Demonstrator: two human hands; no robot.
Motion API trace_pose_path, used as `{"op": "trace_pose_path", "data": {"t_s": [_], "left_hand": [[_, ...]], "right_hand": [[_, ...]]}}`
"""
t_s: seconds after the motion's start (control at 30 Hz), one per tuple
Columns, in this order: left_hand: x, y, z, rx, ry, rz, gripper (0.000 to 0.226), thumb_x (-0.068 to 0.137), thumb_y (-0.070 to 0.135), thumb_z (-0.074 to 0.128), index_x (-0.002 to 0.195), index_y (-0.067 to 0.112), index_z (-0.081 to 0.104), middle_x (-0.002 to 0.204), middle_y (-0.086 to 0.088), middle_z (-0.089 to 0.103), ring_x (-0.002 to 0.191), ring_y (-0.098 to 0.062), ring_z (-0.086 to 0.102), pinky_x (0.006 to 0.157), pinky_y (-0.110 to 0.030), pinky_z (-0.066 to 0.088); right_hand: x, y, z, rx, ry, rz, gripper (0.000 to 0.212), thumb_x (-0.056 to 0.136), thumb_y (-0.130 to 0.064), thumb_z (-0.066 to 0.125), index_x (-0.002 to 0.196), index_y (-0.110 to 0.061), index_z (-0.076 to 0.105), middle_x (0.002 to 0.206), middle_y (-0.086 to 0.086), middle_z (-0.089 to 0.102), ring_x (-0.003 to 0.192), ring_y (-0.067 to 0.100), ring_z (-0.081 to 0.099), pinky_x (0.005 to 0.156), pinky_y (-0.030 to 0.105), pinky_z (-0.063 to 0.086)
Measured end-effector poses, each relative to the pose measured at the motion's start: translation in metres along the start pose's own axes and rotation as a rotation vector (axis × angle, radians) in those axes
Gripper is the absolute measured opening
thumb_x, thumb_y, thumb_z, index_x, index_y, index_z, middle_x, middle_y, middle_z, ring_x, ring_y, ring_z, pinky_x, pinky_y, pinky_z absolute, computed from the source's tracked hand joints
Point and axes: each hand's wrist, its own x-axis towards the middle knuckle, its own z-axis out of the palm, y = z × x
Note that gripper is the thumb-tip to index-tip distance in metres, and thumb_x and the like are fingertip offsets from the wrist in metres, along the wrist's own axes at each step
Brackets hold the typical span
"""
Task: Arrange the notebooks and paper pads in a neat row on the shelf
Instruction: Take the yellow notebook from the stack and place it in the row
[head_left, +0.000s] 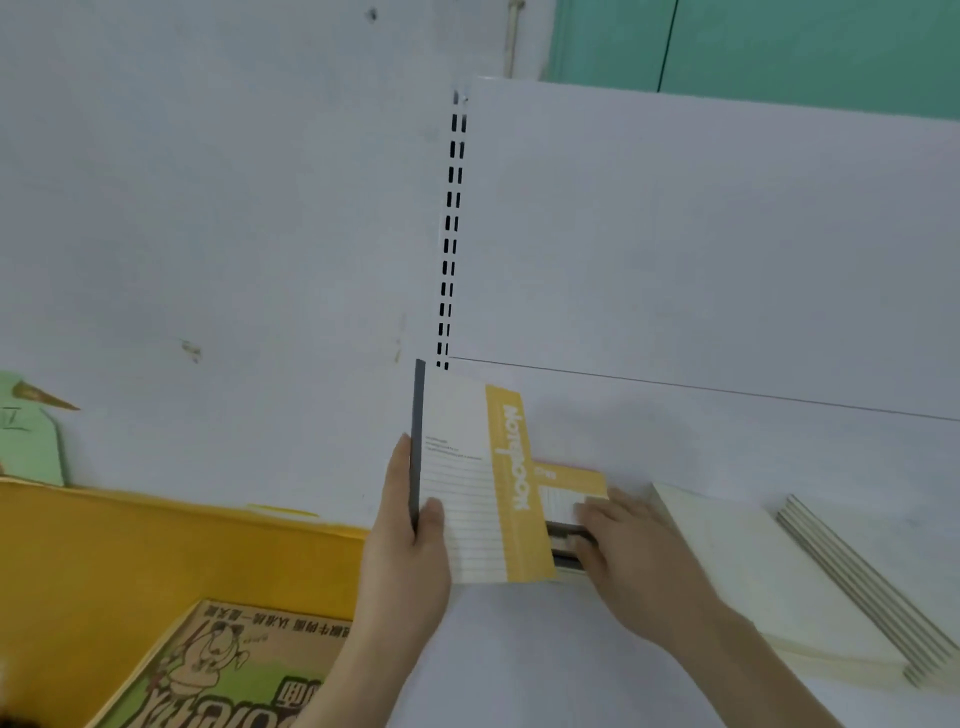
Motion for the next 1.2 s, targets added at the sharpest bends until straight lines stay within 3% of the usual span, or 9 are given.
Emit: {"op": "trace_pose_path", "data": {"t_s": [0.13,0.2,0.33,0.47,0.67,0.77,0.87,1.07,1.2], "left_hand": [[-0.002,-0.004,-0.008,0.001,0.012,0.005,0.062,0.105,0.011,0.039,0.149,0.053,0.022,0.127,0.033,0.051,0.098,0.026,0.05,0.07,-0.001,0.042],[-0.004,-0.004,-0.012,0.0,0.032,0.009,0.062,0.105,0.011,0.04,0.15,0.051,0.022,0.122,0.038,0.049,0.093,0.033,0.047,0.068,0.003,0.041],[-0.006,0.002,-0.019,-0.059,0.018,0.02,0.064,0.105,0.012,0.04,0.15,0.053,0.02,0.141,0.028,0.047,0.119,0.012,0.049,0.094,-0.01,0.042],[-0.014,0.008,-0.004,-0.187,-0.059,0.001,0.062,0.105,0.013,0.042,0.14,0.063,0.033,0.139,0.015,0.056,0.125,-0.009,0.055,0.106,-0.039,0.048],[-0.027,0.016,0.014,-0.414,-0.096,-0.023,0.04,0.102,0.034,0.042,0.132,0.06,0.047,0.133,0.024,0.059,0.118,0.005,0.058,0.099,-0.023,0.049],[-0.028,0.009,0.016,-0.359,-0.121,0.069,0.054,0.099,0.029,0.051,0.141,0.059,0.035,0.144,0.016,0.052,0.13,-0.006,0.052,0.108,-0.04,0.045],[-0.035,0.006,0.025,-0.372,-0.115,0.087,0.061,0.101,0.01,0.049,0.14,0.056,0.039,0.139,0.018,0.057,0.125,-0.006,0.056,0.099,-0.038,0.052],[-0.056,0.014,0.057,-0.511,-0.206,0.015,0.061,0.102,0.006,0.045,0.129,0.06,0.052,0.134,0.024,0.058,0.127,-0.006,0.054,0.103,-0.043,0.048],[-0.085,0.014,0.092,-0.442,-0.227,0.039,0.057,0.102,0.003,0.045,0.135,0.049,0.053,0.136,0.024,0.058,0.129,-0.003,0.052,0.112,-0.045,0.04]], "right_hand": [[-0.002,-0.001,-0.023,-0.104,0.107,0.036,0.018,0.093,-0.031,0.048,0.081,-0.028,0.062,0.075,-0.004,0.068,0.075,0.02,0.062,0.077,0.03,0.04],[-0.004,0.001,-0.035,-0.129,0.176,0.124,0.018,0.092,-0.026,0.052,0.078,-0.025,0.062,0.062,0.0,0.062,0.062,0.025,0.058,0.06,0.032,0.042],[-0.02,-0.017,-0.065,0.086,0.587,0.24,0.033,0.097,-0.024,0.05,0.065,-0.019,0.054,0.044,-0.007,0.039,0.042,0.02,0.041,0.046,0.024,0.033],[-0.032,-0.078,-0.046,0.171,0.871,0.081,0.022,0.092,-0.022,0.053,0.09,-0.01,0.072,0.076,0.004,0.07,0.078,0.024,0.061,0.078,0.037,0.052],[-0.046,-0.112,-0.005,0.414,0.603,-0.099,0.05,0.103,-0.039,0.025,0.134,-0.016,0.057,0.146,-0.005,0.047,0.138,0.012,0.038,0.106,0.046,0.037],[-0.056,-0.107,-0.006,0.466,0.552,-0.18,0.048,0.103,-0.034,0.024,0.143,-0.018,0.045,0.153,-0.007,0.035,0.143,0.014,0.029,0.109,0.044,0.031],[-0.07,-0.086,-0.008,0.46,0.595,-0.179,0.045,0.096,-0.022,0.043,0.139,-0.01,0.048,0.152,0.0,0.039,0.142,0.021,0.031,0.108,0.049,0.036],[-0.109,-0.029,-0.026,0.604,0.571,0.353,0.05,0.089,-0.057,0.048,0.138,-0.051,0.037,0.149,-0.029,0.029,0.133,-0.006,0.035,0.104,0.031,0.044],[-0.142,-0.013,-0.028,0.552,0.593,0.448,0.062,0.084,-0.058,0.048,0.143,-0.045,0.032,0.149,-0.028,0.03,0.11,0.002,0.057,0.078,0.014,0.047]]}}
